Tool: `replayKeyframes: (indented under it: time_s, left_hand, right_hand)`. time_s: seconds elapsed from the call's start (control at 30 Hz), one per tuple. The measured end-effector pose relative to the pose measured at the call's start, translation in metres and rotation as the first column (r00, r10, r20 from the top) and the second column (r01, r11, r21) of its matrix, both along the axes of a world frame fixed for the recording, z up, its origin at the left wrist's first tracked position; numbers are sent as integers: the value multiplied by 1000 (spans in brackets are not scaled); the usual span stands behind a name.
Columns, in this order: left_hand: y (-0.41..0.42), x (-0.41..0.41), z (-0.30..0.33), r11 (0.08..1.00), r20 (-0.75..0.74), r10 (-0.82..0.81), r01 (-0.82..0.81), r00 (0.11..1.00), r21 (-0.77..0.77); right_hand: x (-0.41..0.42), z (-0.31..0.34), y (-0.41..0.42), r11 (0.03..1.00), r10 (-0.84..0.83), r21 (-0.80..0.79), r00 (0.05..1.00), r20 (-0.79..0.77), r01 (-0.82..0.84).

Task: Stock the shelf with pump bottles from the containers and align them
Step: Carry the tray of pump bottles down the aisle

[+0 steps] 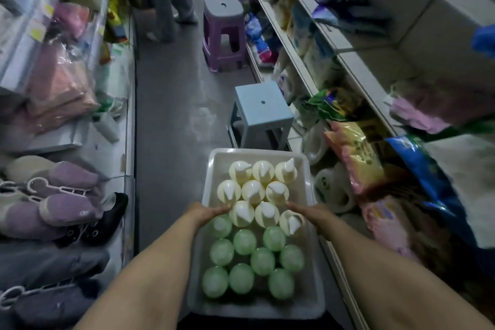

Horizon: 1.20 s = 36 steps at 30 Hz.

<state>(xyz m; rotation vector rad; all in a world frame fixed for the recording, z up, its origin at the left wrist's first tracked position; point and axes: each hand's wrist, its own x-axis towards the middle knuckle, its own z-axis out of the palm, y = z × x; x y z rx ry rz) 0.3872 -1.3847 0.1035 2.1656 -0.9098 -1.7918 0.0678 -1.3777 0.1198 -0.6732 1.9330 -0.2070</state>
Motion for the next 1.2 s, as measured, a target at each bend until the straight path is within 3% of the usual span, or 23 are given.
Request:
replayKeyframes:
  time_s: [0.17,0.47,0.67,0.93,1.2]
  left_hand:
    - [-96,48,7,999,40,32,-32,999,-8]
    - [-270,113,3,972,44,235,-236,971,17]
    - [-389,159,10,961,16,274,-275,961,26]
    - [-554,232,-11,978,-73,198,-191,978,89]
    - [-720,274,2,989,-2,116,-115,993,95]
  right_hand:
    - [49,7,-112,998,58,-16,998,-10,-58]
    - [122,-1,-339,983,182,3,974,135,-184]
    - [169,3,-475,958,285,-3,957,52,-286]
    - [234,1,-625,969,244,-10,969,-33,-245]
    - [277,5,-758,994,106,-42,990,98,-102]
